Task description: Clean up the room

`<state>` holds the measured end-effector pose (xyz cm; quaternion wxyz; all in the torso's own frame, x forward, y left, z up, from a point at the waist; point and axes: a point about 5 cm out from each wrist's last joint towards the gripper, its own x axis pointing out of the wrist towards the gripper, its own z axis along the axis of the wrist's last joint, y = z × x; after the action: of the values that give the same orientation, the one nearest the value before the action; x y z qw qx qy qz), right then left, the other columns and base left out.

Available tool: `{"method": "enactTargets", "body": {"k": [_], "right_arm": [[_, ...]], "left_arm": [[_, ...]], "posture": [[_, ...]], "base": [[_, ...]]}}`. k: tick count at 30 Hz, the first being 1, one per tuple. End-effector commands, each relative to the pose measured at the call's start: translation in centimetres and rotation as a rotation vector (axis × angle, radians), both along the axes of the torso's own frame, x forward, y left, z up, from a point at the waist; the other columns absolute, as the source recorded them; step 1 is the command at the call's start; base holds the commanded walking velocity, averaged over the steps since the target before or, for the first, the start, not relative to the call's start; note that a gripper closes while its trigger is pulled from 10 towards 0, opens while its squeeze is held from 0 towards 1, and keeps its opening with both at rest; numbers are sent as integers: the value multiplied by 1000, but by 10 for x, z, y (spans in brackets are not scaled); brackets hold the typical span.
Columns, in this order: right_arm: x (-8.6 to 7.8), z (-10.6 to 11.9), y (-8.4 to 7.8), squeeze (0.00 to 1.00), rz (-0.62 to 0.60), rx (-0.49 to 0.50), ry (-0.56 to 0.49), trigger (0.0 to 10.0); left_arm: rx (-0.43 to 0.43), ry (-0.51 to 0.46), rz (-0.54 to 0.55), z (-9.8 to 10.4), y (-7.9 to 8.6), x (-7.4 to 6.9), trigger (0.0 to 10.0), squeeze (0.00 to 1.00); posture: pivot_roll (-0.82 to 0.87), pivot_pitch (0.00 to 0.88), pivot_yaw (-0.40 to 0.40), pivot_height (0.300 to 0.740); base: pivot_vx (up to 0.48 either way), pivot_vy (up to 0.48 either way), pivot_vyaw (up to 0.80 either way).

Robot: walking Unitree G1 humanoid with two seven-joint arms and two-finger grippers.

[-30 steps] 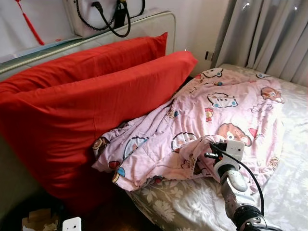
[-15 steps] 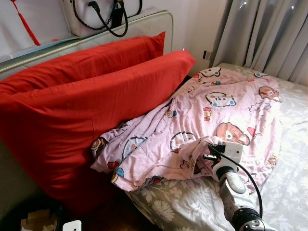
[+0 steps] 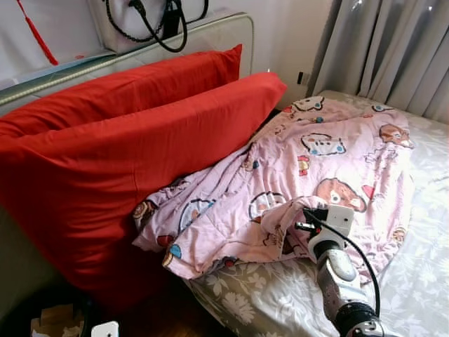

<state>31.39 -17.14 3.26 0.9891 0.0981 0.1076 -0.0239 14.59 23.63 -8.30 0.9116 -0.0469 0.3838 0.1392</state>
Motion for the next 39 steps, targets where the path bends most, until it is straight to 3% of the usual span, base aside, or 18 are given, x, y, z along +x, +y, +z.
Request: {"method": "enactTargets", "body": {"k": [1,16,39], "right_arm": [[1,3,1,0,3,-8,-14,10000],[0,3,0,0,-3,-14,-13,10000],[-1,2,3,0,1,-19,-22,10000]], "left_arm": [[-2,0,6,0,2,-1,10000,0],[-10,11,12,-1,0,-2,10000,0],[-15,32,7,-3,0,-6,10000,0]], "posture": [[114,0,21,740],[111,0,20,740],[108,0,30,740]], "base": [[0,0,0],[0,0,0],[-271,0,0]]}}
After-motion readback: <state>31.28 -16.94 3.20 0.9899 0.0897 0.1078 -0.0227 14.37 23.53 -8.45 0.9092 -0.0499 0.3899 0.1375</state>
